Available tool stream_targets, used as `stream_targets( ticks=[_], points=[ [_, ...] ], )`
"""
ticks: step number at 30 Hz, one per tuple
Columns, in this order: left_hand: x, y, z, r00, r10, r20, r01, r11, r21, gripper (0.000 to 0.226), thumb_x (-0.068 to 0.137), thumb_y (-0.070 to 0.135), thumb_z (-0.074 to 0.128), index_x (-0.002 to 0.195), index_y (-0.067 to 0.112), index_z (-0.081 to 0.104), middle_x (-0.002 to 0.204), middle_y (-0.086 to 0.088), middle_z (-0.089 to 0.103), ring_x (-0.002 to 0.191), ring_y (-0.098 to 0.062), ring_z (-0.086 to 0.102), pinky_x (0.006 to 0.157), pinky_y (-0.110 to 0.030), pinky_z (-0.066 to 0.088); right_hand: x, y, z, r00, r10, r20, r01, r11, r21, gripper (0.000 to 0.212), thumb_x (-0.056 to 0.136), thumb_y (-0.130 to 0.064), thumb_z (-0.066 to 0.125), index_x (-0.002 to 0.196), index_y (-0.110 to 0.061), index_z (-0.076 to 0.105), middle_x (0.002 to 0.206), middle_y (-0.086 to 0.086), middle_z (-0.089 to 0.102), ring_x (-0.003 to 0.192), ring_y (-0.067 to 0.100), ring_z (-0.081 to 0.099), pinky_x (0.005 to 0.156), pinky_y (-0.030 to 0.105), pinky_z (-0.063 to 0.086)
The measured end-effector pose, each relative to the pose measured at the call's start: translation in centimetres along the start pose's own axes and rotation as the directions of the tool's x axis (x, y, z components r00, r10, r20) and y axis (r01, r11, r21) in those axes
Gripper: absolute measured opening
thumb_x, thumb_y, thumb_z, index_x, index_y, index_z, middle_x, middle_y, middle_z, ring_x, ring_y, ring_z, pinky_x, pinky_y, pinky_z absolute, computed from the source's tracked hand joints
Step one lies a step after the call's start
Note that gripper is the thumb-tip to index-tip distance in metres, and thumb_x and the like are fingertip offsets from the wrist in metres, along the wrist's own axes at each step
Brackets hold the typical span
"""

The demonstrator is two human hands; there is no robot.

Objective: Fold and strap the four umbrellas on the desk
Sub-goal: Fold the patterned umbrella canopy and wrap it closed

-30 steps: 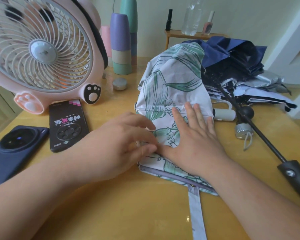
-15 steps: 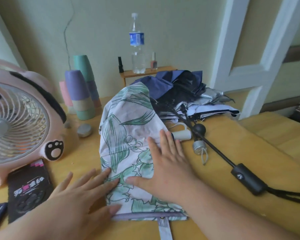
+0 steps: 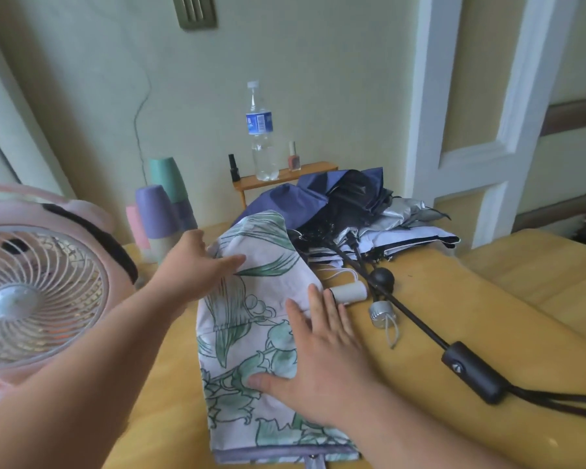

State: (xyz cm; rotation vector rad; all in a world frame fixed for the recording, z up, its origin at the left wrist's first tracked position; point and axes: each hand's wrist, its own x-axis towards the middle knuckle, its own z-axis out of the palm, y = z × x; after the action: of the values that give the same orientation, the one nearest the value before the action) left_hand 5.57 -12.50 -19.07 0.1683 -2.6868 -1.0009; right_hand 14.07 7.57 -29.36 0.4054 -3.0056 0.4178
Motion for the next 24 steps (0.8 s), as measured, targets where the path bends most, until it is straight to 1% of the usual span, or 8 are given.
stream_targets(
  ticks=[3, 5, 9, 15, 17, 20, 22, 24],
  points=[
    [0.6, 0.9, -0.5, 0.998, -0.040, 0.039, 0.043, 0.996, -0.082, 0.077, 0.067, 0.047, 0.090, 0.127, 0.008, 0.061, 0.115, -0.007, 0.071, 0.095, -0.025, 0.069, 0.072, -0.032, 0.056, 0.0, 0.2, 0.0, 1.000, -0.010, -0.005, 0.010, 1.000, 0.017, 0.124, 0.071, -0.101, 0.029, 0.159, -0.028, -0.020, 0.159, 0.012, -0.042, 0.148, 0.029, -0.037, 0.125, 0.051, -0.013],
    [-0.2, 1.9, -1.1, 0.999, -0.001, 0.048, 0.008, 0.987, -0.158, 0.045, 0.069, 0.035, 0.091, 0.107, 0.020, 0.073, 0.096, -0.006, 0.078, 0.081, -0.024, 0.075, 0.073, -0.040, 0.064, 0.0, 0.3, 0.1, 1.000, -0.017, -0.014, 0.017, 0.999, 0.041, 0.125, 0.071, -0.100, 0.032, 0.159, -0.028, -0.018, 0.159, 0.012, -0.042, 0.148, 0.029, -0.036, 0.125, 0.051, -0.013],
    [-3.6, 2.1, -1.5, 0.962, 0.208, 0.179, -0.183, 0.972, -0.147, 0.011, 0.083, 0.025, 0.084, 0.090, 0.026, 0.076, 0.082, 0.005, 0.077, 0.072, -0.014, 0.074, 0.067, -0.026, 0.059, 0.2, 0.8, 0.1, 0.998, -0.002, -0.069, 0.012, 0.990, 0.141, 0.134, 0.064, -0.099, 0.045, 0.160, -0.021, -0.008, 0.165, 0.010, -0.030, 0.153, 0.026, -0.025, 0.127, 0.046, -0.007],
    [-8.2, -2.4, 1.0, 0.868, 0.427, 0.252, -0.445, 0.896, 0.013, 0.029, 0.085, 0.021, 0.080, 0.098, 0.046, 0.074, 0.135, 0.034, 0.054, 0.116, 0.012, 0.056, 0.094, -0.010, 0.043, 0.7, 1.3, 0.7, 0.965, -0.008, -0.263, 0.124, 0.896, 0.427, 0.127, 0.059, -0.074, 0.079, 0.159, -0.027, 0.016, 0.158, -0.001, 0.014, 0.150, 0.019, 0.018, 0.125, 0.038, 0.023],
    [-9.1, -3.6, 2.2, 0.878, 0.442, 0.183, -0.449, 0.894, -0.002, 0.036, 0.079, 0.017, 0.083, 0.097, 0.045, 0.071, 0.138, 0.035, 0.049, 0.127, 0.014, 0.048, 0.098, -0.009, 0.041, 0.9, 2.2, 0.5, 0.983, 0.022, -0.180, 0.079, 0.841, 0.535, 0.115, 0.065, -0.062, 0.079, 0.157, -0.033, 0.016, 0.164, -0.011, 0.008, 0.153, 0.013, 0.017, 0.124, 0.037, 0.025],
    [-9.6, -4.5, 3.7, 0.894, 0.439, 0.090, -0.442, 0.897, 0.017, 0.064, 0.074, 0.010, 0.087, 0.110, 0.054, 0.057, 0.134, 0.036, 0.051, 0.127, 0.003, 0.054, 0.102, -0.029, 0.049, 1.1, 3.6, -0.1, 0.984, 0.102, -0.144, -0.013, 0.856, 0.518, 0.078, 0.073, -0.051, 0.071, 0.142, -0.037, 0.036, 0.161, -0.018, 0.027, 0.143, 0.015, 0.040, 0.113, 0.044, 0.043],
    [-9.6, -4.7, 4.1, 0.911, 0.410, 0.033, -0.412, 0.910, 0.041, 0.078, 0.071, 0.014, 0.091, 0.117, 0.060, 0.048, 0.128, 0.031, 0.058, 0.118, -0.007, 0.061, 0.100, -0.041, 0.051, 1.4, 3.9, -0.3, 0.971, 0.171, -0.169, -0.038, 0.804, 0.593, 0.053, 0.078, -0.036, 0.070, 0.124, -0.040, 0.045, 0.132, -0.018, 0.057, 0.119, 0.015, 0.060, 0.096, 0.043, 0.054],
    [-9.3, -5.0, 4.2, 0.911, 0.411, -0.020, -0.409, 0.910, 0.062, 0.077, 0.068, 0.021, 0.092, 0.125, 0.052, 0.051, 0.125, 0.030, 0.058, 0.116, -0.014, 0.062, 0.098, -0.051, 0.051, 1.8, 4.2, -0.4, 0.948, 0.243, -0.206, -0.035, 0.723, 0.690, 0.043, 0.082, -0.022, 0.069, 0.112, -0.044, 0.048, 0.115, -0.017, 0.065, 0.108, 0.010, 0.064, 0.092, 0.041, 0.056]
  ],
)
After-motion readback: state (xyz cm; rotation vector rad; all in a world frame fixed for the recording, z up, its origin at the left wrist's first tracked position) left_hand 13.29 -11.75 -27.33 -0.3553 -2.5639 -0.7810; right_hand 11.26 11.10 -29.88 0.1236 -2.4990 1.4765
